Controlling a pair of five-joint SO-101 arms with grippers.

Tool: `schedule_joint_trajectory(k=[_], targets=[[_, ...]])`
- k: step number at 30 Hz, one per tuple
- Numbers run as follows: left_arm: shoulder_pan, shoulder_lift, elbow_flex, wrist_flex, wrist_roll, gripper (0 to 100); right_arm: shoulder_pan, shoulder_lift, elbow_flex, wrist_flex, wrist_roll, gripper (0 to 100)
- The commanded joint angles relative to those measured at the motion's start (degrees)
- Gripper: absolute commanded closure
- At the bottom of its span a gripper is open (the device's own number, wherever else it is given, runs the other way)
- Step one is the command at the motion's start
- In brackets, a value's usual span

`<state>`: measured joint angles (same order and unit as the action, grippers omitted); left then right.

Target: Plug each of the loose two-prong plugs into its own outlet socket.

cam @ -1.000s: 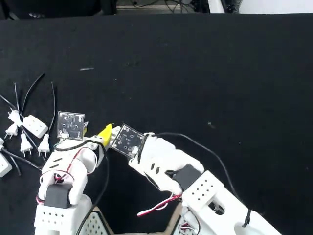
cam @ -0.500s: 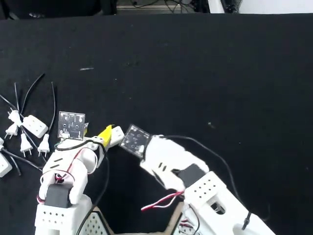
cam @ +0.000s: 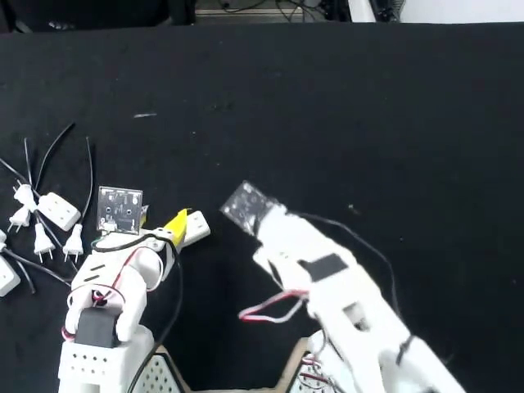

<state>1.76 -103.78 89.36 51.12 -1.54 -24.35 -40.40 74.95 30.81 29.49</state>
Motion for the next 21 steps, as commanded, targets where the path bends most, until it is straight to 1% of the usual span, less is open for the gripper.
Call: schedule_joint_trajectory(k=[1, 3, 6, 9, 12, 17, 21], targets=[[0.13, -0.53, -0.84, 0.00, 0.00, 77, 0.18, 13.58, -11.82, -0.35, 0.09, 98.7], [0.04, -0.53, -0.84, 0.00, 0.00, 77, -0.26, 20.62, -16.31, -0.35, 0.09, 98.6], [-2.24, -0.62, -0.92, 0.00, 0.53, 77, -0.09, 29.23, -22.02, -0.35, 0.09, 97.5], [-5.14, -0.62, -0.92, -0.44, 4.04, 77, -0.26, 35.21, -25.63, 0.00, 0.09, 90.0], [-5.85, -0.62, -0.57, -0.53, 5.01, 77, -0.26, 36.62, -27.74, 0.62, 0.35, 85.7], [-5.85, -0.62, -0.48, -0.53, 5.10, 77, -0.26, 36.70, -30.37, 0.88, 0.18, 88.5], [-5.76, -0.62, -0.48, -0.53, 5.10, 77, 0.09, 37.14, -32.22, 0.62, 0.53, 88.4]])
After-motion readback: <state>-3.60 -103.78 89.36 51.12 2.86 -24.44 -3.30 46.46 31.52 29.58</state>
